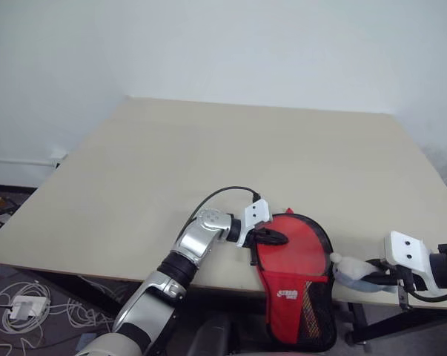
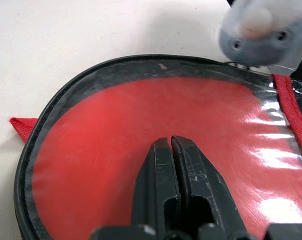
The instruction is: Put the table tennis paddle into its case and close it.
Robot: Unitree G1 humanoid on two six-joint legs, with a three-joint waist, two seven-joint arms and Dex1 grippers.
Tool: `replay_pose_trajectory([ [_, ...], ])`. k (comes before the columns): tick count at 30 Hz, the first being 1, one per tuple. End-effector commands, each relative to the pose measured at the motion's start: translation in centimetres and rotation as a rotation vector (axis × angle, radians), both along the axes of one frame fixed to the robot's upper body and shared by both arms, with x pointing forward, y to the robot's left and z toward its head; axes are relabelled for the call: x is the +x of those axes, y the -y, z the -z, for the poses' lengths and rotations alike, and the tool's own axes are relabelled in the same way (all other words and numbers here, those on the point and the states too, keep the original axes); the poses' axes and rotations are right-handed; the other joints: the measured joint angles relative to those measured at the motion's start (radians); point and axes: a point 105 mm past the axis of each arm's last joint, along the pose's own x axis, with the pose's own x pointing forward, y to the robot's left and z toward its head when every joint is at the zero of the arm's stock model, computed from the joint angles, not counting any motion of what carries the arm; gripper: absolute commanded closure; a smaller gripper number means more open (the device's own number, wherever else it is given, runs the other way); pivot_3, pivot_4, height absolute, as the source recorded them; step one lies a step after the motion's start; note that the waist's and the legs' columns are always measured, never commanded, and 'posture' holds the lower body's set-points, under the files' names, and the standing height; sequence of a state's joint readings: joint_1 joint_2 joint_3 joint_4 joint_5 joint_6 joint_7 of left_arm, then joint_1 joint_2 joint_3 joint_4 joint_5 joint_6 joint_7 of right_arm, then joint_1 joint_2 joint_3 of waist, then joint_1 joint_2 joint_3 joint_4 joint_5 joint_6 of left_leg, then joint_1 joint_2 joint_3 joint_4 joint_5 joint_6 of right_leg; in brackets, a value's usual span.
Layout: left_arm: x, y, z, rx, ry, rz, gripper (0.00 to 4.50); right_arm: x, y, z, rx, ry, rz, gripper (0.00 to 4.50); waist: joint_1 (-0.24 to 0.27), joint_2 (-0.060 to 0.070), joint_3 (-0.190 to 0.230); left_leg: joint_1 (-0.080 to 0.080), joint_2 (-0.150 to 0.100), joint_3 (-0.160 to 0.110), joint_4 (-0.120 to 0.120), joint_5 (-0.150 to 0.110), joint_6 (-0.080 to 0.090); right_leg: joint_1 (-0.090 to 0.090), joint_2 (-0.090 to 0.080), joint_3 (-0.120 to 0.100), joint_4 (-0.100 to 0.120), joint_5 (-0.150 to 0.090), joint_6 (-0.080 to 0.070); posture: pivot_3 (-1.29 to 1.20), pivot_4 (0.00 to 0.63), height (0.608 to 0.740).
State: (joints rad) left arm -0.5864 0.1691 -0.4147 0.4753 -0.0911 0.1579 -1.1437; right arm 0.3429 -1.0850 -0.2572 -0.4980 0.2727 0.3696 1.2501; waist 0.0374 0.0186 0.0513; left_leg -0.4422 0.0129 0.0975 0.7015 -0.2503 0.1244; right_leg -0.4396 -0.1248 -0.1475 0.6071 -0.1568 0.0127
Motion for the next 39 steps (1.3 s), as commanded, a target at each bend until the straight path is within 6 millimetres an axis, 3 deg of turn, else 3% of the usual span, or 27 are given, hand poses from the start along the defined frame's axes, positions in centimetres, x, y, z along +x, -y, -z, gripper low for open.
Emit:
replay_pose_trajectory([
  [1,0.3,-0.8,1.3,0.062,-0.022,-0.025,4.5,-1.2,-0.6,-0.9,-0.005,-0.003,-0.094,4.26,0.0,0.0,0.0,0.0,0.0,0.0,0.0,0.0,0.0,0.0,0.0,0.0,0.0,0.0,0.0,0.0,0.0,0.715],
  [10,0.5,-0.6,1.1,0.058,-0.02,-0.026,4.5,-5.0,-1.5,-1.0,0.019,-0.089,-0.287,4.26,0.0,0.0,0.0,-0.001,0.0,-0.001,0.0,0.0,0.0,0.0,0.0,0.001,0.0,0.0,0.0,0.0,0.0,0.715],
  [15,0.6,-0.8,1.1,0.061,-0.021,-0.031,4.5,-6.0,-2.1,-1.2,0.042,-0.085,-0.353,4.26,0.0,0.0,0.0,-0.002,0.0,-0.001,0.0,0.0,0.0,0.0,0.001,0.003,0.0,0.0,0.0,0.0,0.0,0.715],
  [19,0.7,-0.8,1.1,0.06,-0.022,-0.035,4.5,-7.0,-2.9,-1.5,0.06,-0.1,-0.417,4.26,0.0,-0.002,-0.001,-0.003,-0.001,0.001,-0.004,0.0,0.001,0.0,0.005,0.017,0.007,-0.001,0.0,0.0,0.0,0.715],
  [21,0.8,-0.7,1.1,0.059,-0.022,-0.036,4.5,-7.5,-3.4,-1.7,0.077,-0.11,-0.447,4.26,0.007,-0.006,-0.001,-0.003,-0.002,0.007,-0.006,0.0,0.0,-0.001,0.007,0.032,0.022,-0.007,0.004,0.0,0.0,0.715],
  [23,0.8,-0.7,1.1,0.059,-0.023,-0.037,4.5,-7.9,-3.7,-1.9,0.089,-0.116,-0.469,4.26,0.012,-0.022,0.0,0.006,-0.002,0.021,-0.012,0.0,0.0,-0.003,0.008,0.052,0.042,-0.025,0.004,0.0,0.0,0.715],
  [24,0.9,-0.7,1.1,0.059,-0.023,-0.038,4.5,-8.0,-3.8,-1.9,0.094,-0.115,-0.482,4.26,0.012,-0.023,-0.001,0.014,-0.002,0.032,-0.016,0.0,0.0,-0.003,0.006,0.063,0.054,-0.038,0.002,0.0,0.0,0.715],
  [26,0.9,-0.7,1.1,0.06,-0.023,-0.039,4.5,-8.4,-4.1,-2.0,0.108,-0.114,-0.514,4.26,0.011,-0.018,-0.001,0.026,-0.002,0.035,-0.019,-0.003,-0.006,-0.007,0.004,0.06,0.046,-0.042,0.0,0.0,0.0,0.715],
  [27,0.9,-0.7,1.1,0.06,-0.023,-0.04,4.5,-8.5,-4.3,-2.0,0.115,-0.109,-0.524,4.26,0.011,-0.01,-0.001,0.024,-0.002,0.026,-0.011,-0.008,-0.015,-0.004,0.002,0.047,0.038,-0.042,0.0,0.0,0.0,0.715],
  [29,1.0,-0.7,1.1,0.061,-0.023,-0.042,4.5,-8.5,-4.6,-2.0,0.123,-0.098,-0.527,4.26,0.006,0.013,-0.008,0.015,-0.001,-0.008,0.005,-0.011,-0.015,0.009,0.002,0.012,0.031,-0.041,0.001,0.0,0.0,0.715],
  [30,1.0,-0.7,1.1,0.06,-0.023,-0.043,4.5,-8.2,-4.8,-1.9,0.121,-0.083,-0.513,4.26,0.004,0.01,-0.014,0.008,0.001,-0.022,0.005,-0.012,-0.013,0.023,0.008,-0.001,0.015,-0.04,0.004,0.0,0.0,0.715],
  [31,1.0,-0.7,1.1,0.059,-0.023,-0.047,4.5,-7.7,-4.8,-1.7,0.11,-0.064,-0.495,4.26,0.001,-0.004,-0.019,0.008,-0.002,-0.022,-0.005,-0.012,-0.013,0.027,0.009,0.003,0.034,-0.045,0.013,0.0,0.0,0.715],
  [32,1.1,-0.7,1.1,0.059,-0.023,-0.05,4.5,-7.3,-4.8,-1.6,0.097,-0.048,-0.479,4.26,0.003,-0.004,-0.019,0.011,-0.006,-0.014,-0.008,-0.011,-0.011,0.043,0.01,0.025,0.06,-0.068,0.004,0.0,0.0,0.715],
  [33,1.1,-0.7,1.0,0.058,-0.023,-0.052,4.5,-6.9,-4.6,-1.5,0.084,-0.04,-0.466,4.26,0.002,-0.01,-0.016,0.02,-0.012,-0.015,-0.013,-0.011,-0.011,0.044,0.017,0.042,0.054,-0.082,0.013,0.0,0.0,0.715],
  [35,1.2,-0.8,0.9,0.056,-0.024,-0.06,4.5,-6.0,-4.2,-1.4,0.062,-0.023,-0.437,4.26,0.001,-0.011,-0.016,0.032,-0.019,-0.016,-0.018,-0.01,-0.011,0.048,0.013,0.048,0.048,-0.086,0.012,0.0,0.0,0.715],
  [39,1.5,-1.1,0.1,0.036,-0.011,-0.068,4.5,-4.0,-3.6,-2.3,0.074,-0.02,-0.363,3.01,-0.003,-0.009,-0.016,0.031,-0.018,-0.013,-0.019,-0.01,-0.011,0.048,0.008,0.046,0.044,-0.085,0.013,0.0,0.0,0.715],
])
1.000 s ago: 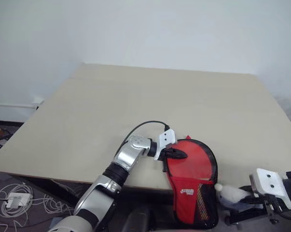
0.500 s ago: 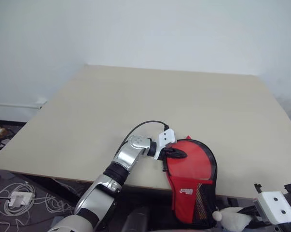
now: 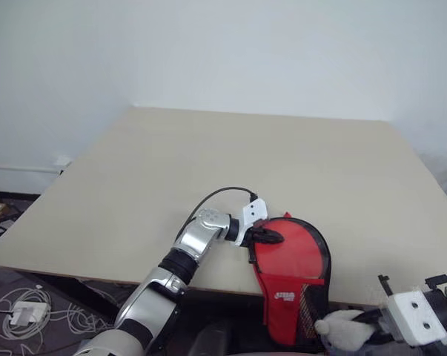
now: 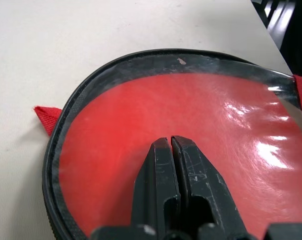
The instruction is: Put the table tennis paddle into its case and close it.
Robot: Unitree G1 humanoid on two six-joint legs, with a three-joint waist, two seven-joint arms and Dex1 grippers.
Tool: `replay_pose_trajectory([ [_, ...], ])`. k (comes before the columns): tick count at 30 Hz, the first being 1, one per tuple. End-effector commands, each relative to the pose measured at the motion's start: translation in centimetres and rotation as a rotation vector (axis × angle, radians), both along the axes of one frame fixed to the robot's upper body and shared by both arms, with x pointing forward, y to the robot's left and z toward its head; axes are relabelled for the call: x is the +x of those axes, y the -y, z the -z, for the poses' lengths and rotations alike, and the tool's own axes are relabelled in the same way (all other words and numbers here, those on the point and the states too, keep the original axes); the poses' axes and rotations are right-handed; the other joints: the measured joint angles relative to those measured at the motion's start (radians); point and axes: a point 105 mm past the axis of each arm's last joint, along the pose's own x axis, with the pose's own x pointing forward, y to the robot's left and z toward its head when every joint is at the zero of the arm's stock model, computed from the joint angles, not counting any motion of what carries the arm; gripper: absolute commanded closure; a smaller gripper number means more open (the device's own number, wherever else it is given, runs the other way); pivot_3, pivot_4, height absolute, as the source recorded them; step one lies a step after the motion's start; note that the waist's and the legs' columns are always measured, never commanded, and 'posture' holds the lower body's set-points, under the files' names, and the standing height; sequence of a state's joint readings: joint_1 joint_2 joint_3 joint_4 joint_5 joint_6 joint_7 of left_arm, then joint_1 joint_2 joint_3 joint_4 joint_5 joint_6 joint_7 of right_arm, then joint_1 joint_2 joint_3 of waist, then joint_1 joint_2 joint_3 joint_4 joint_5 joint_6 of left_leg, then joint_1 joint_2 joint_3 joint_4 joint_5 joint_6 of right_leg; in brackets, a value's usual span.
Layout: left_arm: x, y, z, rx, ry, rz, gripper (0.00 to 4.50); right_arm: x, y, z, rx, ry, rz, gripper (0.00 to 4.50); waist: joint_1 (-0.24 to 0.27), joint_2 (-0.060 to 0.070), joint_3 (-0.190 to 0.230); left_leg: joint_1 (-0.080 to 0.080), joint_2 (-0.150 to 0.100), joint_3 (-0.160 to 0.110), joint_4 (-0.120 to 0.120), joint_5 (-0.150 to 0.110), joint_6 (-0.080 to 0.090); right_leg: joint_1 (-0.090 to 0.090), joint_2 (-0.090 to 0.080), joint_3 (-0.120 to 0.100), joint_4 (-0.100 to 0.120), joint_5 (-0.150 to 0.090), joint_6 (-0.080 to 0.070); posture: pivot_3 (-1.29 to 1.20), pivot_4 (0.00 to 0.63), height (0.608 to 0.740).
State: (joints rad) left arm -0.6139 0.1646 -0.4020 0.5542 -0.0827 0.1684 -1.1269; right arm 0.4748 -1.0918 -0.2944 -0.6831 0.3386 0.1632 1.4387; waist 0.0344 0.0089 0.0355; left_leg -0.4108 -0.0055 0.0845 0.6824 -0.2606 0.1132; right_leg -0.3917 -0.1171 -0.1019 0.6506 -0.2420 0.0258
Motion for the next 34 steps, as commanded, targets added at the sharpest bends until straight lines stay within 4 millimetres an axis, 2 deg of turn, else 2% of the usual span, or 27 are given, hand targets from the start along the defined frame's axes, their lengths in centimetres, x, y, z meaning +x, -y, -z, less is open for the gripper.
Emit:
replay_pose_trajectory([
  [1,0.7,-0.7,-1.2,-0.004,0.033,-0.021,4.5,1.6,0.4,-1.4,0.017,0.015,0.061,2.68,0.0,0.001,-0.001,0.0,0.0,0.0,0.0,0.0,0.0,0.001,0.0,-0.001,-0.003,0.001,0.002,0.0,0.0,0.715],
  [4,0.6,-1.2,-2.6,-0.032,0.029,-0.015,3.63,3.1,0.7,-2.8,0.045,0.037,0.121,1.58,0.0,0.001,-0.001,-0.002,0.0,-0.004,0.003,0.0,0.006,0.001,-0.004,-0.011,-0.011,0.005,0.006,0.0,0.0,0.715],
  [8,0.2,-3.4,-5.0,-0.054,0.045,-0.019,2.2,5.0,0.9,-4.6,0.081,0.092,0.191,0.1,0.001,-0.001,0.001,-0.007,0.0,-0.006,0.006,-0.004,0.011,-0.002,-0.005,-0.016,-0.015,0.006,0.006,0.0,0.0,0.715],
  [10,-0.2,-4.7,-6.2,-0.059,0.052,-0.024,1.53,6.1,0.9,-5.3,0.104,0.128,0.23,0.0,0.002,0.0,0.0,-0.01,0.0,-0.008,0.006,-0.003,0.004,-0.003,-0.005,-0.019,-0.02,0.008,0.002,0.0,0.0,0.715],
  [14,-0.9,-7.3,-8.0,-0.054,0.063,-0.065,0.16,8.3,0.3,-6.5,0.168,0.195,0.315,0.0,0.003,0.0,0.0,-0.02,0.0,-0.01,0.009,-0.003,0.003,-0.008,-0.005,-0.022,-0.023,0.01,0.003,0.0,0.0,0.715],
  [18,-0.2,-10.7,-9.8,-0.086,0.063,-0.21,0.05,11.6,-0.8,-6.8,0.252,0.25,0.474,0.0,0.001,0.0,0.001,-0.019,-0.001,-0.011,0.01,-0.003,0.003,-0.005,-0.005,-0.023,-0.025,0.01,0.004,0.0,0.0,0.715],
  [21,1.0,-13.7,-10.7,-0.124,0.1,-0.389,0.05,13.9,-1.7,-6.9,0.323,0.277,0.602,0.0,-0.001,0.001,0.002,-0.018,-0.001,-0.011,0.01,-0.002,0.002,-0.005,-0.005,-0.023,-0.025,0.01,0.008,0.0,0.0,0.715],
  [23,1.6,-16.5,-10.7,-0.124,0.132,-0.545,0.05,15.6,-2.2,-7.1,0.379,0.314,0.703,0.0,-0.001,0.002,0.001,-0.017,-0.001,-0.011,0.01,-0.002,0.001,-0.005,-0.004,-0.023,-0.024,0.01,0.009,0.0,0.0,0.715],
  [25,1.7,-18.6,-10.6,-0.117,0.149,-0.655,0.05,16.4,-3.2,-6.9,0.429,0.275,0.759,0.0,-0.001,0.003,0.001,-0.017,-0.001,-0.01,0.009,-0.002,0.001,-0.006,-0.004,-0.022,-0.024,0.01,0.008,0.0,0.0,0.715],
  [30,0.8,-21.2,-9.9,-0.111,0.148,-0.812,0.05,17.1,-5.7,-6.6,0.493,0.243,0.765,0.0,0.002,0.003,0.002,-0.019,-0.001,-0.009,0.007,-0.001,-0.001,-0.007,-0.001,-0.022,-0.024,0.014,0.006,0.0,0.0,0.715],
  [34,0.4,-21.9,-9.6,-0.109,0.141,-0.864,0.05,17.5,-6.9,-6.2,0.502,0.21,0.759,0.0,0.0,0.003,0.002,-0.017,-0.002,-0.004,0.005,0.001,-0.003,-0.008,0.0,-0.022,-0.024,0.015,0.008,0.0,0.0,0.715],
])
